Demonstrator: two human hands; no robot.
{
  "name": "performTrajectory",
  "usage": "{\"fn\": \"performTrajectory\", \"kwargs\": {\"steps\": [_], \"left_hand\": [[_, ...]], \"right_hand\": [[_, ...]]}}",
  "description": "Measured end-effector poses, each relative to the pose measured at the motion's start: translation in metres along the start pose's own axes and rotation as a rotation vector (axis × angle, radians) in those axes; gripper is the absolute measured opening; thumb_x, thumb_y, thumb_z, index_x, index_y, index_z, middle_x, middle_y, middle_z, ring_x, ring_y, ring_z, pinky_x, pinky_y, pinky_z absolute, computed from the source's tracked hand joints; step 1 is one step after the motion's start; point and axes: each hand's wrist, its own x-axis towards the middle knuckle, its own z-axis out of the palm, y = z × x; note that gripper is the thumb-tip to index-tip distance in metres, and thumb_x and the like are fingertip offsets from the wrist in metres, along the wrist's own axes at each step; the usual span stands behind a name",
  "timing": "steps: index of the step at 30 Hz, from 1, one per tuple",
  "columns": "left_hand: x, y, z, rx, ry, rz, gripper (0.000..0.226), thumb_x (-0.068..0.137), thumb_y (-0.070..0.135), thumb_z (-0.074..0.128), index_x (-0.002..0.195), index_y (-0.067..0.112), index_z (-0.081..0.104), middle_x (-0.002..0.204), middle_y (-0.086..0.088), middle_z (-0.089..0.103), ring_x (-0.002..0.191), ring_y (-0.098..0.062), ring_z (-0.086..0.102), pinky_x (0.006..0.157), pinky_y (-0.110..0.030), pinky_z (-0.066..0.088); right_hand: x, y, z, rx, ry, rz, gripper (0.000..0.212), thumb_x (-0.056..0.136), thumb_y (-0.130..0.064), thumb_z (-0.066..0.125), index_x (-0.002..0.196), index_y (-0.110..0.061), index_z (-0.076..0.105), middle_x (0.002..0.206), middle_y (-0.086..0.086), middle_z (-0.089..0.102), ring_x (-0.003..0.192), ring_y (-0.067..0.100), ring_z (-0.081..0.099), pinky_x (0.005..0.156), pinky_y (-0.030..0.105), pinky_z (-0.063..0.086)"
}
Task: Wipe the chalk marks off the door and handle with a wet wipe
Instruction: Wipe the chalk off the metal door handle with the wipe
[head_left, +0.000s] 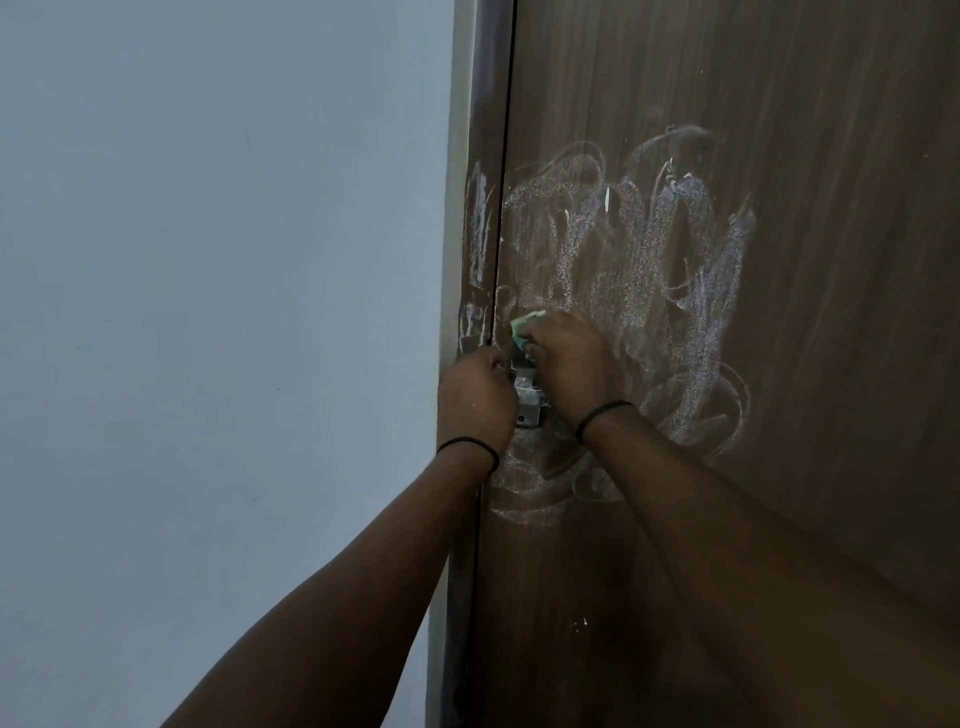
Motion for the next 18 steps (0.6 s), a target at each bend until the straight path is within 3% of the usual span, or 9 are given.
{"fn": "performTrajectory", "kwargs": {"steps": [4, 6, 9, 14, 18], "left_hand": [[0.002, -0.002, 0.0, -0.012, 0.002, -0.026, 0.022, 0.087, 0.005, 0.051, 0.085, 0.015, 0.071, 0.083, -0.003, 0.071, 0.068, -0.012, 0.056, 0.059, -0.021, 0.04], [0.002, -0.003, 0.001, -0.018, 0.005, -0.031, 0.022, 0.087, 0.004, 0.051, 0.084, 0.013, 0.07, 0.083, -0.005, 0.071, 0.068, -0.013, 0.056, 0.061, -0.023, 0.042], [0.001, -0.004, 0.003, -0.012, -0.003, -0.044, 0.022, 0.086, 0.005, 0.05, 0.083, 0.015, 0.07, 0.08, -0.001, 0.069, 0.063, -0.009, 0.054, 0.052, -0.018, 0.037], [-0.002, -0.006, 0.003, 0.005, -0.037, -0.066, 0.022, 0.086, 0.006, 0.049, 0.081, 0.015, 0.068, 0.077, 0.0, 0.068, 0.061, -0.006, 0.054, 0.05, -0.013, 0.034], [-0.001, -0.005, 0.001, 0.013, -0.031, -0.055, 0.022, 0.088, 0.007, 0.05, 0.085, 0.016, 0.07, 0.081, -0.002, 0.069, 0.063, -0.01, 0.053, 0.049, -0.017, 0.034]], "right_hand": [[-0.011, 0.013, 0.001, 0.078, 0.058, 0.174, 0.012, 0.083, -0.016, 0.07, 0.092, -0.019, 0.062, 0.085, -0.005, 0.06, 0.074, 0.013, 0.053, 0.056, 0.015, 0.031], [-0.015, 0.015, 0.002, 0.093, 0.01, 0.237, 0.015, 0.082, -0.021, 0.072, 0.085, -0.019, 0.058, 0.078, -0.006, 0.059, 0.068, 0.012, 0.054, 0.052, 0.02, 0.034], [-0.011, 0.013, 0.0, 0.052, -0.085, 0.247, 0.013, 0.08, -0.021, 0.074, 0.078, -0.018, 0.061, 0.076, -0.001, 0.065, 0.069, 0.017, 0.061, 0.057, 0.029, 0.048], [0.008, 0.004, -0.005, 0.02, -0.03, 0.195, 0.014, 0.08, -0.017, 0.073, 0.072, -0.017, 0.06, 0.079, -0.001, 0.058, 0.069, 0.017, 0.054, 0.055, 0.029, 0.041], [0.009, -0.007, -0.002, -0.128, -0.12, -0.009, 0.014, 0.079, -0.007, 0.066, 0.069, -0.014, 0.058, 0.08, 0.002, 0.057, 0.074, 0.022, 0.052, 0.058, 0.034, 0.04]]}}
